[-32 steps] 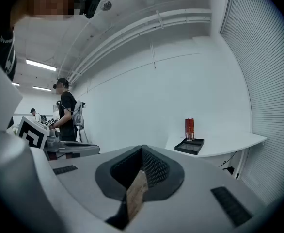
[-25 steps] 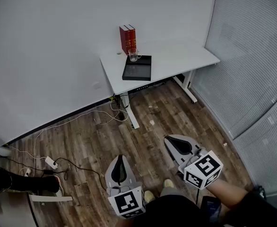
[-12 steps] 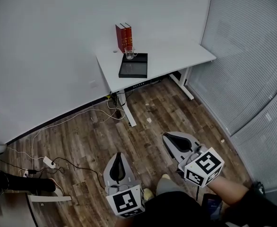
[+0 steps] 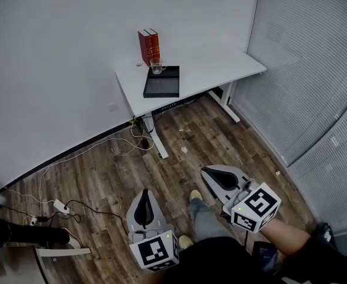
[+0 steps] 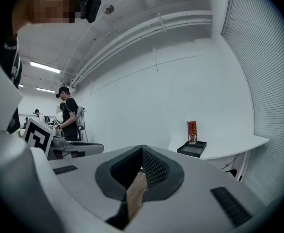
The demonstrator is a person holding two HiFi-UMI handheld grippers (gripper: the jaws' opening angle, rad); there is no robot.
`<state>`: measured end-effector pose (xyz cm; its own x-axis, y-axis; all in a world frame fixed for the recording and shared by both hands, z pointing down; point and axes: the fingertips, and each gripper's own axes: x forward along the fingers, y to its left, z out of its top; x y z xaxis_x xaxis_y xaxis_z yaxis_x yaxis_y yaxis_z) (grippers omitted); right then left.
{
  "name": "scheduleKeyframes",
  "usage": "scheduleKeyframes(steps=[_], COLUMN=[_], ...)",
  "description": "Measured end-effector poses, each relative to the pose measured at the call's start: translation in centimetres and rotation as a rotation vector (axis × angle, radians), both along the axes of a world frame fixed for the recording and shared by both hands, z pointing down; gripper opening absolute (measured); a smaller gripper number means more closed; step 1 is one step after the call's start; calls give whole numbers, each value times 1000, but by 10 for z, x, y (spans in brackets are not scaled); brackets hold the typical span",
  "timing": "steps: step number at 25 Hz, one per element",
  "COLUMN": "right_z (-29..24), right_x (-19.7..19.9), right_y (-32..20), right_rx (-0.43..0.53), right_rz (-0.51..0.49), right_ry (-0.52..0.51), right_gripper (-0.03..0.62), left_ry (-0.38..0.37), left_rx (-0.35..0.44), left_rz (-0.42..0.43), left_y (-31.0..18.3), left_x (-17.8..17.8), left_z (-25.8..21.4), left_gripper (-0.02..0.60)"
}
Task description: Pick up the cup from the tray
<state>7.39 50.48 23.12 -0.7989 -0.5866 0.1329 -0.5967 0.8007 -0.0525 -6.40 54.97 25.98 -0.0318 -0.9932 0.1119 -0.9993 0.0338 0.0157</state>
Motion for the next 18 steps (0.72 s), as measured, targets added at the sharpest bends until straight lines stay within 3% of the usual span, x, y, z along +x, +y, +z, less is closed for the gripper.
scheduleKeyframes(steps=[9, 18], right_z=[-6, -2], right_x=[3, -5], right_y=[-24, -83], right_rx=[23, 2], right_rz=[-19, -28], right_ry=[-18, -44], right_gripper=[14, 14], left_ry=[-14, -37], left_rx=[15, -3], left_rz=[-1, -11], left_y=[-25, -78], left_x=[0, -8], left_z=[-5, -2], left_gripper=[2, 2])
